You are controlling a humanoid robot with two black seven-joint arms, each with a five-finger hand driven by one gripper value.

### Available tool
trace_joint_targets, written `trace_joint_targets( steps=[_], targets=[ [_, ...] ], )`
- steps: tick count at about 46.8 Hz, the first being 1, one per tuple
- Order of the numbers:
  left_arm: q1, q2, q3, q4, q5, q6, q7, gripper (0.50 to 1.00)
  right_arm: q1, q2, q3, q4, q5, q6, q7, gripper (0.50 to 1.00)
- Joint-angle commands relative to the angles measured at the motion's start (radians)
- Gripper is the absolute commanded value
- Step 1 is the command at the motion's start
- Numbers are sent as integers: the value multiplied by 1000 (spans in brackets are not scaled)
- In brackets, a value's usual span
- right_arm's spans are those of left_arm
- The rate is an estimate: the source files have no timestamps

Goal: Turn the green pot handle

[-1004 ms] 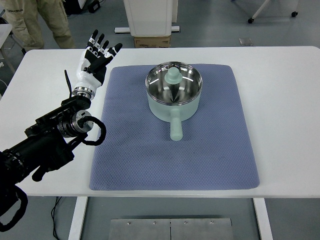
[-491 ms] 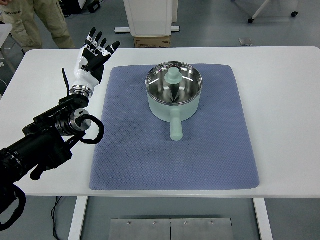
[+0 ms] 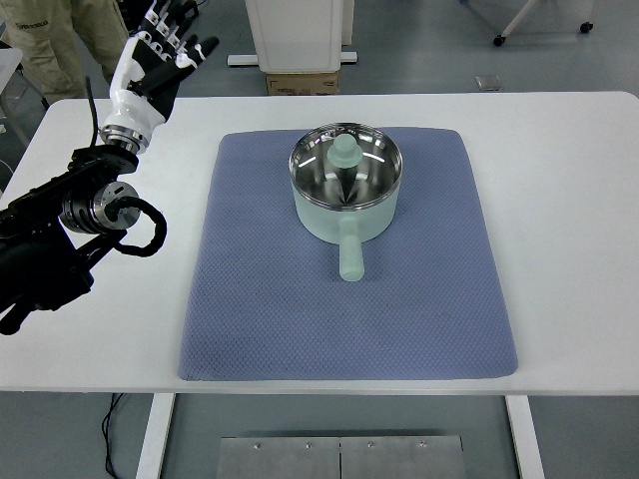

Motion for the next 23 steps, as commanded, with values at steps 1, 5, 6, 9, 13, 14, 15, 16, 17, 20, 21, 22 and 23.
trace_joint_targets(
  steps=[1, 5, 6, 9, 13, 14, 15, 16, 17, 20, 21, 22, 23],
  targets=[
    [-29, 53, 2, -52, 15, -1, 0, 1000, -1, 0, 0, -1, 0, 0, 0, 1000],
    [-53, 100, 3, -95, 26, -3, 0, 1000, -1, 0, 0, 0, 0, 0, 0, 1000],
    [-59, 113, 5, -104, 30, -4, 0, 1000, -1, 0, 0, -1, 0, 0, 0, 1000],
    [-73, 136, 5, -127, 36, -6, 0, 1000, 0, 0, 0, 0, 0, 0, 0, 1000],
    [-89, 159, 3, -153, 36, -10, 0, 1000, 0, 0, 0, -1, 0, 0, 0, 1000],
    [-92, 163, 5, -157, 36, -10, 0, 1000, 0, 0, 0, -1, 0, 0, 0, 1000],
    [-93, 166, 3, -160, 36, -10, 0, 1000, 0, 0, 0, 0, 0, 0, 0, 1000],
    [-95, 168, 5, -163, 38, -10, 0, 1000, -1, 0, 0, -1, 0, 0, 0, 1000],
    [-95, 169, 5, -166, 39, -10, 0, 1000, 0, 0, 0, -1, 0, 0, 0, 1000],
    [-101, 172, 5, -175, 61, -7, 0, 1000, 0, 0, 0, 0, 0, 0, 0, 1000],
    [-104, 172, 5, -176, 76, -6, 0, 1000, 0, 0, 0, 0, 0, 0, 0, 1000],
    [-107, 172, 5, -178, 96, -3, 0, 1000, 0, 0, 0, -1, 0, 0, 0, 1000],
    [-109, 174, 5, -178, 117, 0, 0, 1000, -1, 0, 0, 0, 0, 0, 0, 1000]
  ],
)
